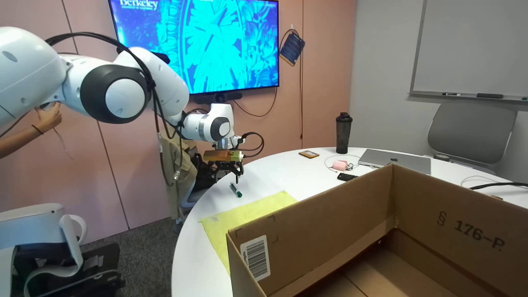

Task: Place the green marker on the yellow towel, fold the towel from bottom to top then left to right and right to left, pick up the towel and put it inside the brown box

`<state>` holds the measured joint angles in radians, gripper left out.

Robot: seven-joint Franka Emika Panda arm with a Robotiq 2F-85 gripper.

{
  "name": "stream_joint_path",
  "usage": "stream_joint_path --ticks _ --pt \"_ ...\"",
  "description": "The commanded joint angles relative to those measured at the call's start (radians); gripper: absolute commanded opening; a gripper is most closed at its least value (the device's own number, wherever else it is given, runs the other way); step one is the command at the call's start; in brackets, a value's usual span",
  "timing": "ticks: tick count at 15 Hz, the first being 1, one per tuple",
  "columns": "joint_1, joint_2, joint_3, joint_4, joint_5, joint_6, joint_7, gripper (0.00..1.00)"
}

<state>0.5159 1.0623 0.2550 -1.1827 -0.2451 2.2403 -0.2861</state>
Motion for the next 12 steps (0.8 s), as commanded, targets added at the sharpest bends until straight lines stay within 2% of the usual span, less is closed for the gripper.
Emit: stream_joint_path --ticks 1,12 --pt "0.009 0.059 -0.006 0.089 0.012 0.021 -0.003 1.0" --pt "0.018 0.177 -0.023 0.238 -0.019 -0.04 -0.17 1.0"
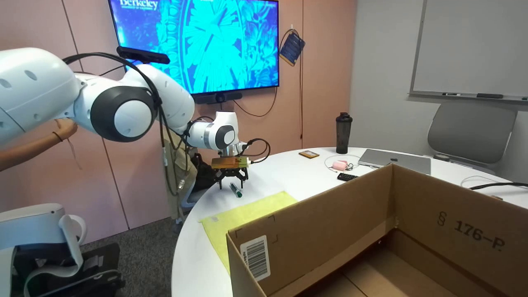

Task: Place the green marker on the yellow towel, fold the towel from bottom to top then left to right and right to left, pick up the towel and put it inside the brown box

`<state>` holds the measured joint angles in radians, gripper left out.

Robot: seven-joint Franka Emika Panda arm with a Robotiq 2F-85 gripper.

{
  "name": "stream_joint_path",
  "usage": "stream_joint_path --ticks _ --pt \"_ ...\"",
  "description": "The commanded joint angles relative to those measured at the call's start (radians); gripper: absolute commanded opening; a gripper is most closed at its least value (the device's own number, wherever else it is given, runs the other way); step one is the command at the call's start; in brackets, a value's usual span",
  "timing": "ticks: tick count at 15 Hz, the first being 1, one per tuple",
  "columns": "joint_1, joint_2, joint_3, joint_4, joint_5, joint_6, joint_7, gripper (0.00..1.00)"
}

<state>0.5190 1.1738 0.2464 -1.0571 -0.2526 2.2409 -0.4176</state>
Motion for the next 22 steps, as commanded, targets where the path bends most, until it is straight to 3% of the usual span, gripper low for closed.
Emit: stream_joint_path --ticks 1,6,12,19,22 --pt "0.016 0.078 -0.019 0.128 -0.011 -0.045 -0.041 1.0" --pt "0.022 0.144 -0.043 0.233 -0.005 -0.059 -0.009 1.0" --pt "0.027 0.165 -0.057 0.274 0.007 -0.083 0.003 1.0" --pt "0.004 0.186 -0.015 0.314 0.067 -0.109 -0.013 1.0" --pt "-0.017 0.139 0.004 0.279 0.089 -0.151 -0.035 1.0"
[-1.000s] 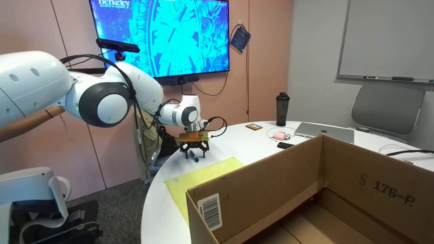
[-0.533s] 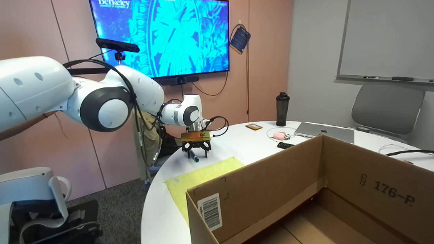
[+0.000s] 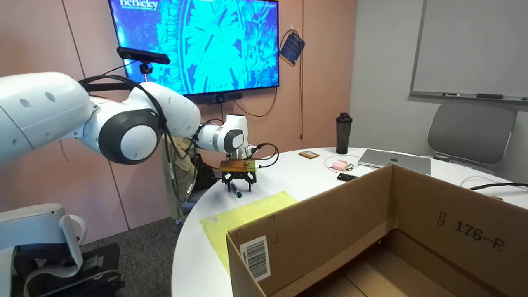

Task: Place the green marker on the yellow towel, fold the towel from bottom to top then left to right and right to left, pick up the towel and put it inside the brown box

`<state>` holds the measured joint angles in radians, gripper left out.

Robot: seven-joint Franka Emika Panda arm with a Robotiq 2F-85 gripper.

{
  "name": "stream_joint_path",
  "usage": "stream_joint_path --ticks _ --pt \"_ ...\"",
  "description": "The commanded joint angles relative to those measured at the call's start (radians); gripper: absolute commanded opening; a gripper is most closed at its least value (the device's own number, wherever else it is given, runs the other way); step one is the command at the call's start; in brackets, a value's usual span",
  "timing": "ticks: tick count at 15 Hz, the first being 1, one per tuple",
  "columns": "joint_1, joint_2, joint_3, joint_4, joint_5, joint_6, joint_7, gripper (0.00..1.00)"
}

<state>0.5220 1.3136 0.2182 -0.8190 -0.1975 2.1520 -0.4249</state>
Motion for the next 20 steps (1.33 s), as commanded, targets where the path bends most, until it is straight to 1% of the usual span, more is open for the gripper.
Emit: stream_joint_path --ticks 1,3,6,9,13,16,20 --pt "-0.024 -0.01 0.036 0.035 0.04 -0.073 -0.027 1.0" --pt "-0.031 -0.017 0.047 0.028 0.05 -0.076 -0.023 1.0" --pt "-0.054 -0.02 0.082 0.01 0.075 -0.036 -0.034 1.0" --pt "-0.067 -0.028 0.099 -0.007 0.082 -0.014 -0.033 1.0" --pt "-0.066 -0.038 0.083 -0.03 0.056 0.027 -0.021 1.0" --pt "-0.051 -0.04 0.054 -0.052 0.029 0.08 0.005 1.0" --pt "-0.04 -0.062 0.029 -0.12 -0.008 0.144 0.024 1.0"
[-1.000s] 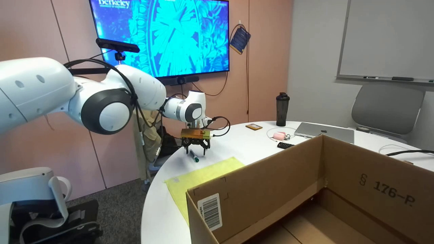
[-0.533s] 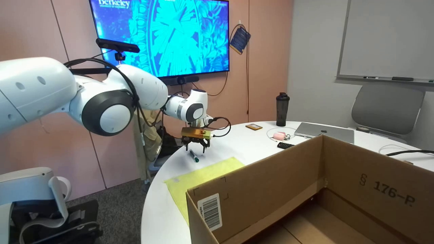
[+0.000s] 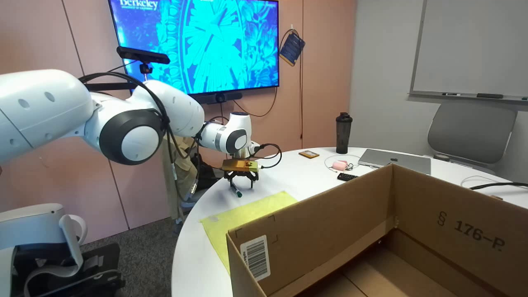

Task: Place the green marker on the yellow towel, fold the towel from bottom to top then left to right and right to left, pick up the towel and put it inside the brown box

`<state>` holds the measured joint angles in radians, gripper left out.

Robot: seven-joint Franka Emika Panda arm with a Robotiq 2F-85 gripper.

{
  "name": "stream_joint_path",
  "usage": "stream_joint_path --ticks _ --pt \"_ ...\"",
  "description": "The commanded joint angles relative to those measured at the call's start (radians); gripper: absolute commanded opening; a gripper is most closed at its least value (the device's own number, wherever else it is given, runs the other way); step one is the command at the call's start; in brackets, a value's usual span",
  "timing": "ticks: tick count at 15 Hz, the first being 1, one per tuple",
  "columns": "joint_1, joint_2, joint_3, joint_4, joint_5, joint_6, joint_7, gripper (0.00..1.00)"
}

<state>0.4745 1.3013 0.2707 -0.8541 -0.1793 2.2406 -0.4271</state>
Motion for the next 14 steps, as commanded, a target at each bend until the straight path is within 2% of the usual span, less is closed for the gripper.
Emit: stream_joint_path --ticks 1,7,9,14 --pt "0.01 -0.059 -0.028 -0.105 -0.034 0.066 0.033 1.0" --pt "0.016 -0.111 -0.044 -0.205 -0.057 0.128 0.088 1.0" --pt "0.019 -0.123 -0.061 -0.239 -0.066 0.15 0.122 0.73" --pt "0.036 -0.157 -0.096 -0.295 -0.079 0.154 0.185 0.35"
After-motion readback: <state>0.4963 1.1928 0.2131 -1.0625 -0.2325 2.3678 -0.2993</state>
